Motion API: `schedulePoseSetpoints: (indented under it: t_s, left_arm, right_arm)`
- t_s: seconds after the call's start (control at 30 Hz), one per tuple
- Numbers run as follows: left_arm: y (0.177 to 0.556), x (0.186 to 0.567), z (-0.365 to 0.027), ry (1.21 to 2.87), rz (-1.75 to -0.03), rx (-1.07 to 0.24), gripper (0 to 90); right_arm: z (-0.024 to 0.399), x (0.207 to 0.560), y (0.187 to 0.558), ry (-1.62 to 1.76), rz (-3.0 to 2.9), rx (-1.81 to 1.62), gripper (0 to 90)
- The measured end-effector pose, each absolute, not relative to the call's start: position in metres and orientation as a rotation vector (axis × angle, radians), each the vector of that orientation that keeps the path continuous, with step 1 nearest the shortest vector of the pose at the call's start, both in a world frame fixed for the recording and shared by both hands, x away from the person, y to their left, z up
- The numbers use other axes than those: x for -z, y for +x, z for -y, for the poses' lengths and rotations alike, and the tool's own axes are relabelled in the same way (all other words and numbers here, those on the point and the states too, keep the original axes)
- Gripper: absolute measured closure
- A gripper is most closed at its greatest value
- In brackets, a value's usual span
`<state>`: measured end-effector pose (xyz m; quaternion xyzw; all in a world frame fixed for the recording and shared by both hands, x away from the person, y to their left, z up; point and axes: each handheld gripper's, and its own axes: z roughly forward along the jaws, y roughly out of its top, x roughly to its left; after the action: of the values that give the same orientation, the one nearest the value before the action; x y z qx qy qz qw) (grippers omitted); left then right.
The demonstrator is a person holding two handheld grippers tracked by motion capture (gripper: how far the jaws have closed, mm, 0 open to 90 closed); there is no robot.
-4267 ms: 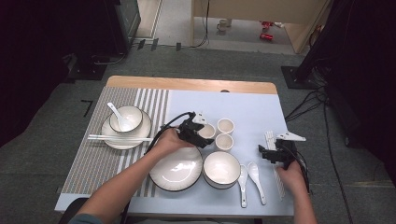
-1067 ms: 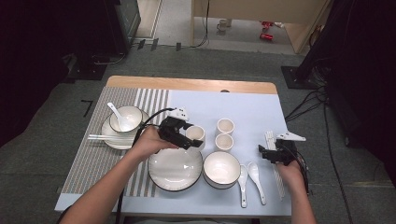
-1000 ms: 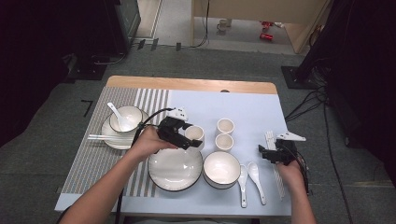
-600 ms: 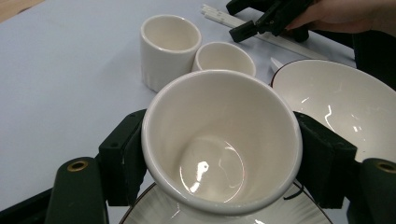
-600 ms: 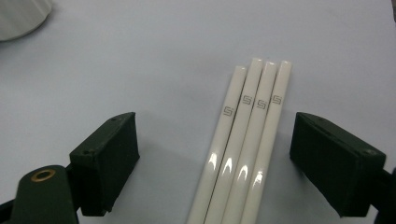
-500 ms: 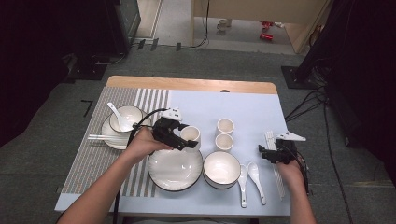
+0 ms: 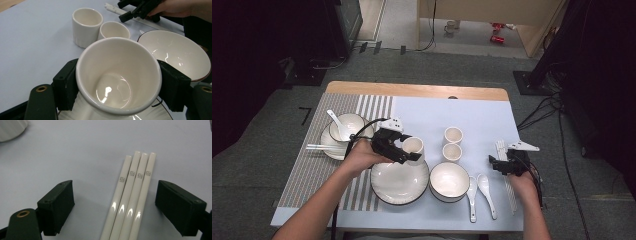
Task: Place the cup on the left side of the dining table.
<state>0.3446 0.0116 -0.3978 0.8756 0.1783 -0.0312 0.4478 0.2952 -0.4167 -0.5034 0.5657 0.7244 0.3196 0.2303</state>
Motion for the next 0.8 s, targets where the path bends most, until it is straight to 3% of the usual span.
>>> schedulePoseSetpoints:
  t_s: [0.8]
  left_arm:
    - [0.331, 0.397, -0.04, 2.153, -0.495, 0.046, 27.8]
  right_arm:
    - [0.417, 0.503, 0.295, 1.558, -1.993, -0.88, 15.0]
